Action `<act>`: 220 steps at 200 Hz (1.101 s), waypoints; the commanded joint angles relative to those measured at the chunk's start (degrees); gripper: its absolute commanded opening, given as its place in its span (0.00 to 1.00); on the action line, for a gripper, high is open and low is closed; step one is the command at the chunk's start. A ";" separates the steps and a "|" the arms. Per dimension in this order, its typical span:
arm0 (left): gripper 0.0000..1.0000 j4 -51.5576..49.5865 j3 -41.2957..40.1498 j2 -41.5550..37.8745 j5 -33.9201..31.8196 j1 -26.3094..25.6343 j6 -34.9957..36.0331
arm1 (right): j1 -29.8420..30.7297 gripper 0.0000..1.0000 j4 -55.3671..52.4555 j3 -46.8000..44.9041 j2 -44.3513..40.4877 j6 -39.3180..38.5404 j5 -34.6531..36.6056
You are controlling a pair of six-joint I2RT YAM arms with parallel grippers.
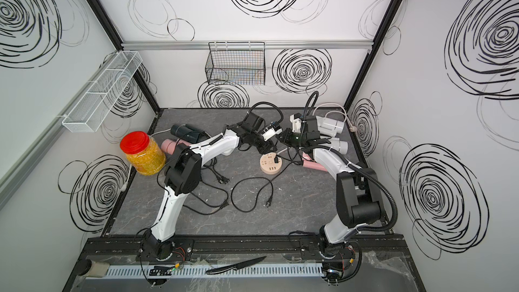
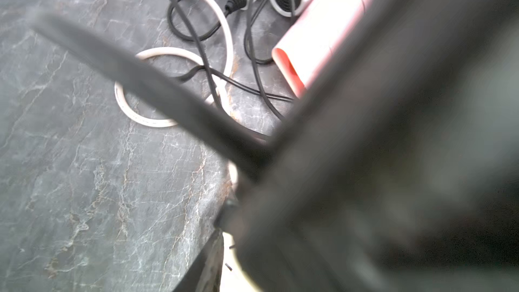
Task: Charge the blow dryers
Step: Pick up the plug from the center of the board.
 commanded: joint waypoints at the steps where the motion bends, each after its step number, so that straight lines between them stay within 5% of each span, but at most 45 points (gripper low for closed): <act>1: 0.42 -1.18 3.27 2.01 -3.73 -1.11 -6.73 | 0.85 0.03 2.64 -0.37 -0.69 0.69 -0.42; 49: 0.41 -1.29 4.04 1.70 -9.45 -2.14 -10.58 | 1.50 0.03 1.60 0.13 -0.69 1.28 2.99; 92: 0.45 3.56 -2.46 -3.23 -2.33 -2.15 -9.85 | 1.16 0.02 -0.50 -0.28 -1.62 2.79 11.00; 136: 0.48 4.24 -1.90 -3.70 -0.67 -2.57 -16.76 | 1.07 0.02 0.66 -0.93 -2.31 4.99 13.74; 174: 0.51 3.57 -1.85 -4.63 -3.29 -3.46 -19.92 | 0.96 0.02 -0.13 -1.18 -2.63 6.49 18.42; 220: 0.50 3.46 0.23 -3.24 -9.34 -4.74 -26.15 | 0.59 0.02 3.36 -2.56 -3.58 9.74 15.59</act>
